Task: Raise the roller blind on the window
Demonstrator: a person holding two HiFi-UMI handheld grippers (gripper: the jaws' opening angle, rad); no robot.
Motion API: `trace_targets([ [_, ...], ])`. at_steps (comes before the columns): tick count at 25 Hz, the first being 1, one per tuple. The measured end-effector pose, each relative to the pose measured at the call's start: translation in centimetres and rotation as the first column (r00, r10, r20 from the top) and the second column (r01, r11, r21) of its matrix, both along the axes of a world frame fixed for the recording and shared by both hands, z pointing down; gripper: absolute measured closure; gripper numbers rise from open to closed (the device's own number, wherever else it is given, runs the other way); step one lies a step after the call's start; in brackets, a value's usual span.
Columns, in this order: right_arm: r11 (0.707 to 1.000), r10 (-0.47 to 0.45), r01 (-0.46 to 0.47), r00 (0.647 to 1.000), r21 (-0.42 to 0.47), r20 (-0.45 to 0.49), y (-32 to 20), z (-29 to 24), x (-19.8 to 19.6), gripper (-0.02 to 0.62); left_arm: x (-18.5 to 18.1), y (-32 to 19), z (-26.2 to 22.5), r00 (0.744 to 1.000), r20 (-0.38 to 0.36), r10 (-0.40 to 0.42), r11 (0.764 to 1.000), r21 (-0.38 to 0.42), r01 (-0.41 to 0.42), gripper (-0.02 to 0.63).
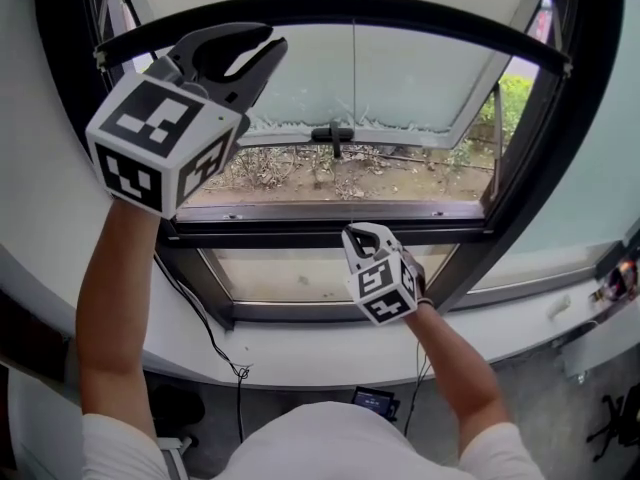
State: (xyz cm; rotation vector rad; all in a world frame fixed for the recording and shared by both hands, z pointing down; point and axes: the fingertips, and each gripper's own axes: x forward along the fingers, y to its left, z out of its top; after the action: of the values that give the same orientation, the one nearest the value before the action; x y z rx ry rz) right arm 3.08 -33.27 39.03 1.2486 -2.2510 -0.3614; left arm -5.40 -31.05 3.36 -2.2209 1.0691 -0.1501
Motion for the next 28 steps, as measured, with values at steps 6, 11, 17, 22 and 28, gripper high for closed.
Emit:
trace_targets([
  [6, 1.000, 0.011, -0.011, 1.000, 0.005, 0.008, 0.1, 0.1, 0.2, 0.572, -0.5, 1.2, 2.0, 0.999, -0.036, 0.019, 1.000, -0.011, -0.020, 0.537],
  [11, 1.000, 0.021, -0.021, 1.000, 0.005, 0.015, 0.3, 0.0, 0.4, 0.572, -0.9, 2.0, 3.8, 0.997, -0.080, 0.017, 1.000, -0.018, -0.019, 0.537],
  [17, 0.999, 0.033, -0.033, 0.999, 0.002, 0.026, 0.5, 0.0, 0.9, 0.572, -1.6, 2.9, 6.7, 0.981, -0.190, 0.024, 0.998, -0.046, -0.033, 0.537],
  [22, 0.999, 0.037, -0.038, 0.999, 0.011, 0.036, 0.9, -0.3, 0.9, 0.572, -2.2, 3.5, 9.7, 0.964, -0.265, 0.031, 0.992, -0.108, -0.062, 0.537],
  [28, 0.999, 0.044, -0.045, 0.998, 0.018, 0.049, 1.2, -0.4, 1.1, 0.572, -3.3, 3.7, 12.8, 0.943, -0.333, 0.011, 0.982, -0.176, -0.073, 0.537],
])
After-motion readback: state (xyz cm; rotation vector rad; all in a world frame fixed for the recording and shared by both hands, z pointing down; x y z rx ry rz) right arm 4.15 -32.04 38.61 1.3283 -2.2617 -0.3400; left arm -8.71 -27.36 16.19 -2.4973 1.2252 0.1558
